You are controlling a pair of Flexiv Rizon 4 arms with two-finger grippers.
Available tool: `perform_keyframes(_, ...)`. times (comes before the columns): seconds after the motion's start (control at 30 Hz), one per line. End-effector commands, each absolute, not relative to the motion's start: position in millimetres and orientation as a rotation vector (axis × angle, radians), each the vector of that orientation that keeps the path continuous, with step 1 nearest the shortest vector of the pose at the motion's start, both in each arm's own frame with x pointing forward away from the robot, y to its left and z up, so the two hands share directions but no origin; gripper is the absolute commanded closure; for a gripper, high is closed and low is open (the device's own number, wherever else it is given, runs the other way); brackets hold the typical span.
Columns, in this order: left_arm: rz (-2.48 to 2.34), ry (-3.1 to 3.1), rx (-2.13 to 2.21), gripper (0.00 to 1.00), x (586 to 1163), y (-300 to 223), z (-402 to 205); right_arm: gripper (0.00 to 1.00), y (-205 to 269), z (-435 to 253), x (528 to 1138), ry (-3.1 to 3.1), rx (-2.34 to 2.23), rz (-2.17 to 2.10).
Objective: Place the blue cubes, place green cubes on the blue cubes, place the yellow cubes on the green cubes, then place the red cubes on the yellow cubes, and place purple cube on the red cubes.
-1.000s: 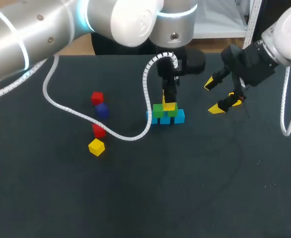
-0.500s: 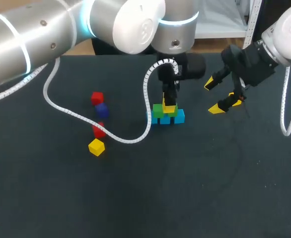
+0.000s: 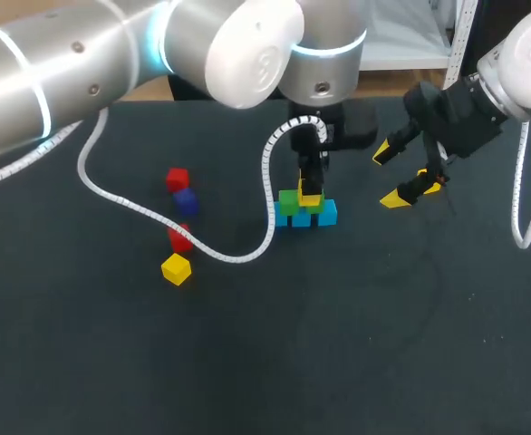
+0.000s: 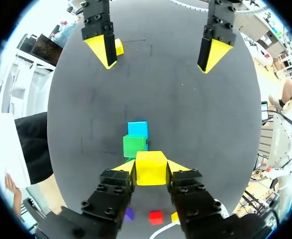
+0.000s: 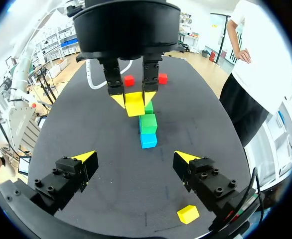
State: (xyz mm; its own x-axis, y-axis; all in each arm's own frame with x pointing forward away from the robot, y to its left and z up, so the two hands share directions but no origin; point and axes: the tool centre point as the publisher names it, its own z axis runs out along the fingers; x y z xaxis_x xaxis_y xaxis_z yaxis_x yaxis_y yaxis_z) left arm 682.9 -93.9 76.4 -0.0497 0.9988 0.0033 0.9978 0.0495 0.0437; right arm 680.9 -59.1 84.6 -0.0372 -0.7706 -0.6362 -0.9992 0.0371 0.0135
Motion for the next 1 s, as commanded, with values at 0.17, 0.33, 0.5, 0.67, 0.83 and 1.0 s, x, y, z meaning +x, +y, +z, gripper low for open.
perform_keyframes(0.17, 0.044, 2.238, 2.140, 1.00, 682, -90, 75, 0.00, -59, 85, 680, 1.860, -1.782, 0.653)
perform_keyframes(0.33, 0.029, 2.241, 2.122, 1.00, 681, -85, 72, 0.00, -59, 85, 680, 1.860, -1.782, 0.653)
perform_keyframes(0.5, 0.023, 2.241, 2.122, 1.00, 683, -84, 71, 0.00, -59, 85, 680, 1.860, -1.782, 0.653)
perform_keyframes(0.67, 0.025, 2.241, 2.124, 1.00, 685, -84, 70, 0.00, -59, 85, 680, 1.860, -1.782, 0.653)
perform_keyframes(0.83, 0.019, 2.238, 2.126, 1.00, 690, -85, 68, 0.00, -59, 85, 680, 1.860, -1.782, 0.653)
perform_keyframes(1.0, 0.017, 2.236, 2.131, 1.00, 694, -86, 68, 0.00, -59, 85, 680, 1.860, -1.782, 0.653)
